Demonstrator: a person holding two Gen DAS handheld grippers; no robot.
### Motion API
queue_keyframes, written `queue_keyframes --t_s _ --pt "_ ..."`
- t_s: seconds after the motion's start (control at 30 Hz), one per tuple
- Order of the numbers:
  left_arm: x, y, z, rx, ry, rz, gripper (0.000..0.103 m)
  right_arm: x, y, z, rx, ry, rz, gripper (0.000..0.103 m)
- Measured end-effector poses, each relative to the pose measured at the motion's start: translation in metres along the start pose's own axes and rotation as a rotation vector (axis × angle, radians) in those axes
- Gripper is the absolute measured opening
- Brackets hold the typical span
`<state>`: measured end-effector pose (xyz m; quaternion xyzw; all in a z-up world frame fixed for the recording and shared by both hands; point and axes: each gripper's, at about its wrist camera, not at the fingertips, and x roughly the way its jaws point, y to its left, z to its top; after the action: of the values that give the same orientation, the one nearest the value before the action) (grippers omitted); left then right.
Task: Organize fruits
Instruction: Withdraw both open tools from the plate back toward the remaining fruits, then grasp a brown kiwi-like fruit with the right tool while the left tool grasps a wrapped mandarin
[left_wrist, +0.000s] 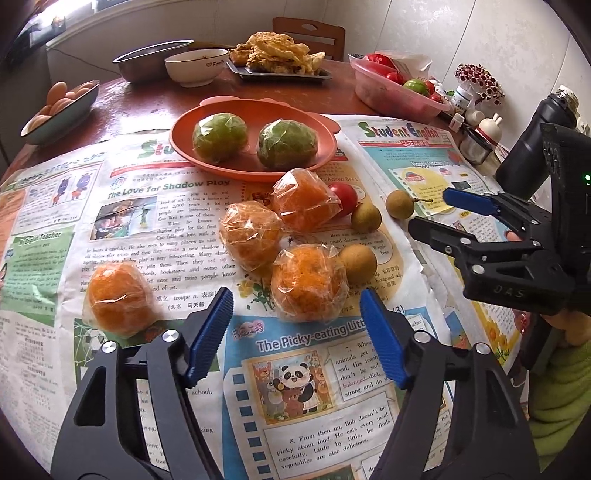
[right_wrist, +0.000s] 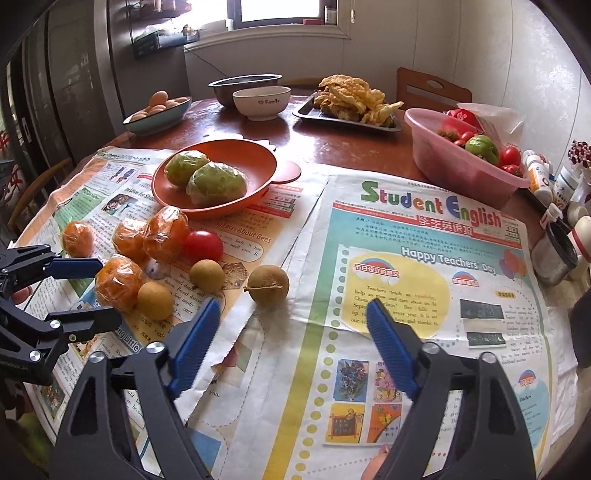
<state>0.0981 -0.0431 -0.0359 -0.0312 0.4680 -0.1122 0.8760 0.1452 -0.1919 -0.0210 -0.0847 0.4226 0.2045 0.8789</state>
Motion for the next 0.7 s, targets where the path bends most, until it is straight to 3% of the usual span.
queue_keyframes --t_s 0.23,0.53,0.7 --pt "0.006 -0.001 0.004 -0.001 0.007 -0.007 0.060 0.010 0.000 0.005 -0.004 0.028 0.024 0.047" --pt "0.007 0.001 0.006 -0.003 0.006 -0.008 0.056 0.021 0.009 0.012 -0.036 0.047 0.052 0.029" --pt "0.009 0.002 0.008 -0.003 0.004 -0.013 0.055 0.022 0.008 0.014 -0.031 0.043 0.059 0.025"
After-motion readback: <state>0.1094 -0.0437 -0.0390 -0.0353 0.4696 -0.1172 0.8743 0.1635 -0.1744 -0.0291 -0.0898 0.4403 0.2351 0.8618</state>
